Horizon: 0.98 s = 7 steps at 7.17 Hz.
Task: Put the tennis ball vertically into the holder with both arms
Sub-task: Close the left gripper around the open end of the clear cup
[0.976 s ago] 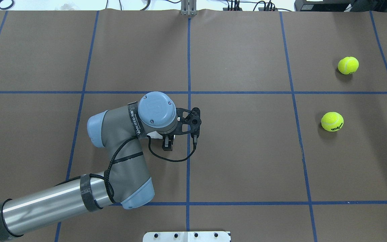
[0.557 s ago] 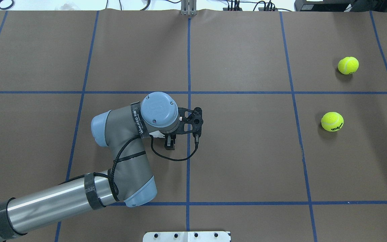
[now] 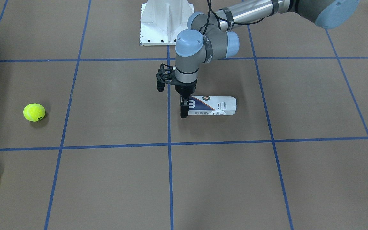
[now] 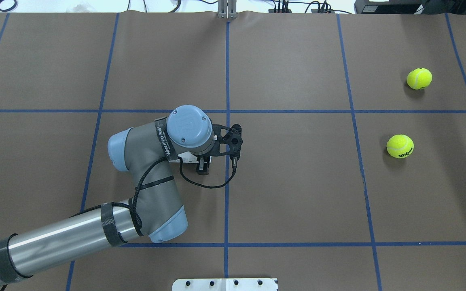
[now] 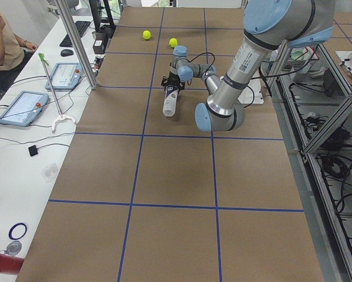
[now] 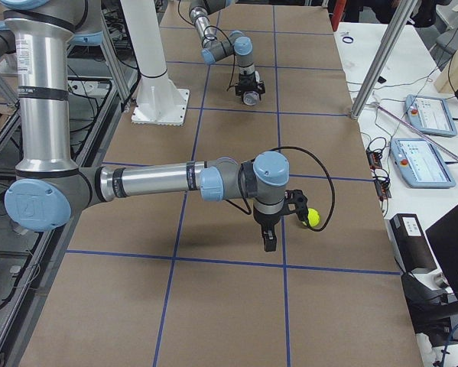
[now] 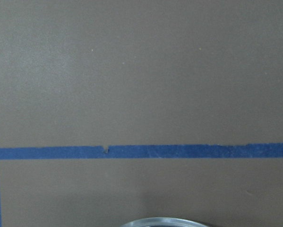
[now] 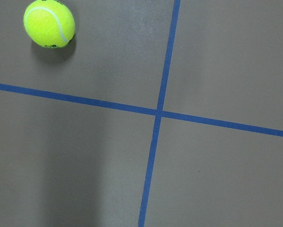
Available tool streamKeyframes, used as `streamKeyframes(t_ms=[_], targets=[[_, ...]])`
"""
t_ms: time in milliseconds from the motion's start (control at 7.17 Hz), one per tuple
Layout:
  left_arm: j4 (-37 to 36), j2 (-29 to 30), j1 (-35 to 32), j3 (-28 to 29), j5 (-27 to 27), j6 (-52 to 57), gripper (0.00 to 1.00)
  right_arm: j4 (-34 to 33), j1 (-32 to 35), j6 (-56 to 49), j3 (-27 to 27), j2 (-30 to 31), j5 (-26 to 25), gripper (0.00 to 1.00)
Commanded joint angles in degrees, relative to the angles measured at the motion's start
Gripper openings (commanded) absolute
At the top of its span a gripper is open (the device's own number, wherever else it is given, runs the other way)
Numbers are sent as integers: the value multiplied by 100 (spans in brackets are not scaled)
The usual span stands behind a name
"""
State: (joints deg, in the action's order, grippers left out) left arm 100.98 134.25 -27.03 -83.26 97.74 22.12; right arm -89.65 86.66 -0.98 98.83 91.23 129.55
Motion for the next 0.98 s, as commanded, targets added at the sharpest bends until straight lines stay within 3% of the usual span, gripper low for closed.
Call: streamKeyframes(t_ms=[0, 557, 836], targets=[[1, -4, -39, 3, 0, 47, 97, 0, -9, 1, 5, -9, 0, 100], [10, 5, -48, 3, 0, 47, 79, 0, -9, 1, 5, -27, 0, 100], [158, 145, -91, -102, 17, 38, 78, 0, -9, 1, 14, -27, 0, 100]])
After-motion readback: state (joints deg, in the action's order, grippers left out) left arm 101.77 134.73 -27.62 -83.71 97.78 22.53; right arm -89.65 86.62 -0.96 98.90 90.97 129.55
